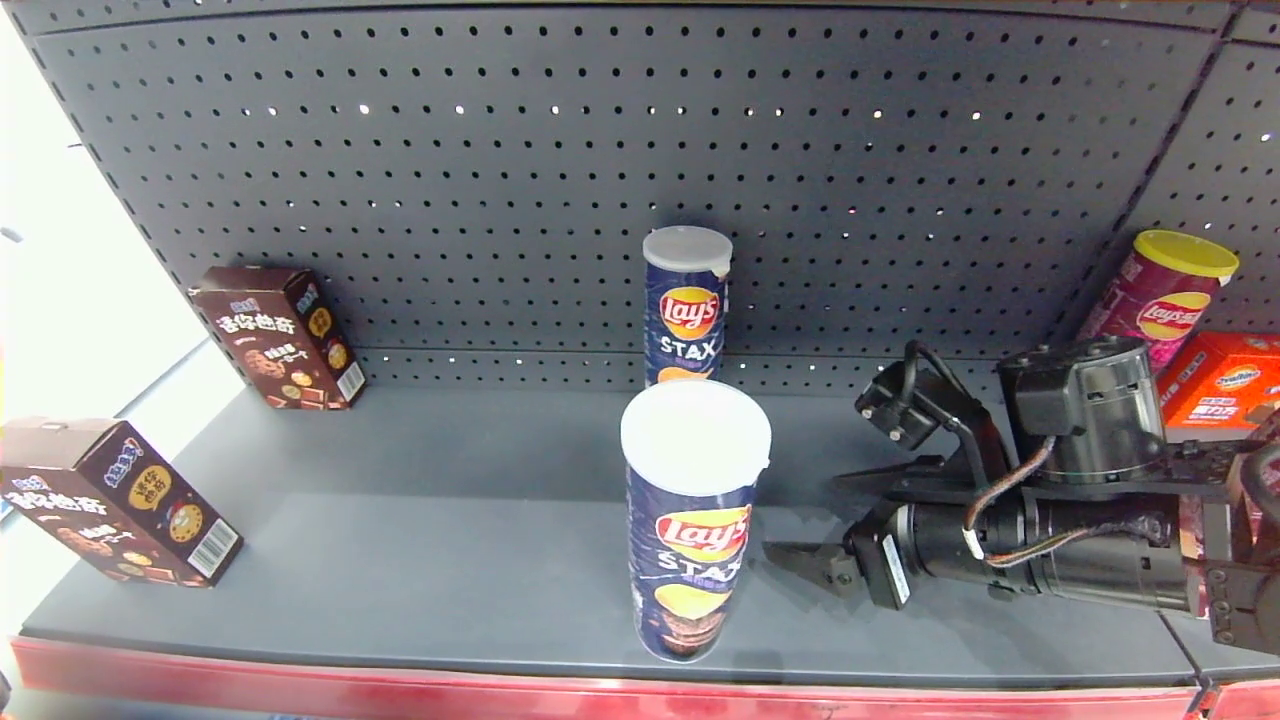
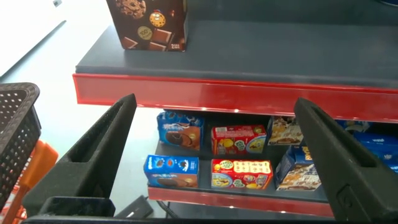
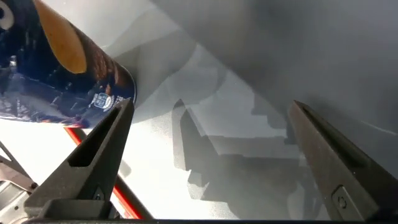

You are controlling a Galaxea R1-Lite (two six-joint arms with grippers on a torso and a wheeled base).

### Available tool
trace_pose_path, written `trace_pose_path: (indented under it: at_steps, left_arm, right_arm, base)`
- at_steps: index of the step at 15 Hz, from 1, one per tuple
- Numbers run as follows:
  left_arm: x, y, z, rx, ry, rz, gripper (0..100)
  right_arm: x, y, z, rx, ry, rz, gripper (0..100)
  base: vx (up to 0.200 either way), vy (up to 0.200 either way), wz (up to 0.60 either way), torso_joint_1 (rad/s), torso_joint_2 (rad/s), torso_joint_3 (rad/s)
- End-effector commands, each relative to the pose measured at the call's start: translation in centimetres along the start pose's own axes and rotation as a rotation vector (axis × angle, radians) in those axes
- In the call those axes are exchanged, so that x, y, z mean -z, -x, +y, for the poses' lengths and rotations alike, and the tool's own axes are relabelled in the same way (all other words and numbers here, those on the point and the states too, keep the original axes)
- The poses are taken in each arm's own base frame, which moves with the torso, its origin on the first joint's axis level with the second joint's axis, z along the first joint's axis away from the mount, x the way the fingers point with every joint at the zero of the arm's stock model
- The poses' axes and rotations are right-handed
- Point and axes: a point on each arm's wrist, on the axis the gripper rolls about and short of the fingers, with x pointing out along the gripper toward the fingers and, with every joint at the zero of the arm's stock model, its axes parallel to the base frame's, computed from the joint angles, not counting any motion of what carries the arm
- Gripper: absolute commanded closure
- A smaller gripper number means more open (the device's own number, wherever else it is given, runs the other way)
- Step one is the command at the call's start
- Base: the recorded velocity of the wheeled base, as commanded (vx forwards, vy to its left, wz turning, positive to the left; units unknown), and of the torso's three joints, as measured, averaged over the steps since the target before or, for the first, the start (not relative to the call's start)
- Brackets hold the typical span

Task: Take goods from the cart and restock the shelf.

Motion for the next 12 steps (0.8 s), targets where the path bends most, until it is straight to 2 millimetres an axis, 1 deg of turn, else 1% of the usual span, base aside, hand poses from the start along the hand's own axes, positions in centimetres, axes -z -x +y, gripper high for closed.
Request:
trace_pose_path:
  at_steps: [1, 2, 3, 4, 5, 6, 7, 8, 10, 11, 12]
  left_arm:
    - [0.0, 0.0, 0.0, -0.002, 0.002, 0.001, 0]
    - [0.0, 0.0, 0.0, -0.001, 0.0, 0.001, 0]
    - [0.0, 0.0, 0.0, 0.002, 0.0, 0.003, 0]
    - [0.0, 0.0, 0.0, 0.002, 0.0, 0.001, 0]
    - [0.0, 0.0, 0.0, 0.002, 0.0, 0.001, 0]
    - [0.0, 0.0, 0.0, 0.002, 0.0, 0.001, 0]
    - [0.0, 0.0, 0.0, 0.002, 0.0, 0.001, 0]
    - [0.0, 0.0, 0.0, 0.002, 0.0, 0.001, 0]
    - [0.0, 0.0, 0.0, 0.002, 0.0, 0.001, 0]
    - [0.0, 0.0, 0.0, 0.002, 0.0, 0.001, 0]
    - [0.0, 0.0, 0.0, 0.002, 0.0, 0.003, 0]
  right_arm:
    - [-0.1, 0.0, 0.0, -0.001, 0.001, -0.005, 0]
    - [-0.3, 0.0, -0.1, 0.002, 0.001, -0.017, 0]
    - [-1.1, 0.2, -0.3, 0.01, 0.004, -0.055, 0]
    - [-2.7, 0.6, -0.9, 0.035, 0.003, -0.12, 0]
    - [-4.3, 1.6, -1.8, 0.069, -0.001, -0.186, 0]
    - [-5.4, 3.1, -2.6, 0.109, -0.004, -0.245, 0]
    - [-5.9, 4.2, -2.9, 0.125, 0.0, -0.281, 0]
    - [-6.4, 6.2, -2.9, 0.145, 0.005, -0.333, 0]
    - [-6.9, 9.9, -3.1, 0.189, 0.008, -0.42, 0]
    - [-6.9, 12.8, -2.7, 0.213, 0.016, -0.486, 0]
    - [-6.5, 14.3, -2.2, 0.219, 0.02, -0.515, 0]
  base:
    - [0.0, 0.0, 0.0, 0.0, 0.0, 0.0]
    - [0.0, 0.0, 0.0, 0.0, 0.0, 0.0]
    - [0.0, 0.0, 0.0, 0.0, 0.0, 0.0]
    - [0.0, 0.0, 0.0, 0.0, 0.0, 0.0]
    - [0.0, 0.0, 0.0, 0.0, 0.0, 0.0]
    - [0.0, 0.0, 0.0, 0.0, 0.0, 0.0]
    - [0.0, 0.0, 0.0, 0.0, 0.0, 0.0]
    - [0.0, 0.0, 0.0, 0.0, 0.0, 0.0]
    - [0.0, 0.0, 0.0, 0.0, 0.0, 0.0]
    - [0.0, 0.0, 0.0, 0.0, 0.0, 0.0]
    - [0.0, 0.0, 0.0, 0.0, 0.0, 0.0]
